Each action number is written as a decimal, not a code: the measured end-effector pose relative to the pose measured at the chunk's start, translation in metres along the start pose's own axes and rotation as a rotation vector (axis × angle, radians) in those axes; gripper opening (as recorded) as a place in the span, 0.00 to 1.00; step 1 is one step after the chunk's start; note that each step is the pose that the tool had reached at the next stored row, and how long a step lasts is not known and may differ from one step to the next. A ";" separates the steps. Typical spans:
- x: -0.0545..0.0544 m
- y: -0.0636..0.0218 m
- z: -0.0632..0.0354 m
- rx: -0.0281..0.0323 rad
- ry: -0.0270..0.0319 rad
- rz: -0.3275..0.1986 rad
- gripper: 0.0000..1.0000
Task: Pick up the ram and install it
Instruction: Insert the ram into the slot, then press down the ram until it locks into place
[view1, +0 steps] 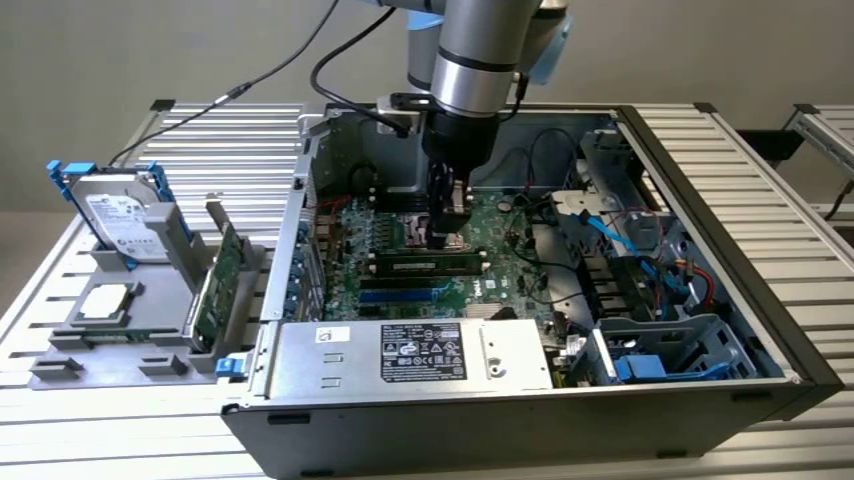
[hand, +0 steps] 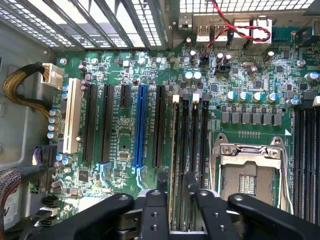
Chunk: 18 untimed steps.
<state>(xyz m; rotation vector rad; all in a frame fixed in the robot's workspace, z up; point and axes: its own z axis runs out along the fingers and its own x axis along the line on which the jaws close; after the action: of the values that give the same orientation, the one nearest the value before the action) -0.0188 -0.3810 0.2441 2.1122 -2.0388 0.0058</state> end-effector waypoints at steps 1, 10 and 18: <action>0.000 0.0000 0.0000 0.0000 0.0000 0.000 0.18; 0.000 0.0000 0.0000 0.0000 0.0001 0.000 0.11; 0.000 0.0033 0.0005 0.0104 -0.0014 0.001 0.11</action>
<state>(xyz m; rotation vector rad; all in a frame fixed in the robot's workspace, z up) -0.0221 -0.3811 0.2441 2.1175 -2.0454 0.0153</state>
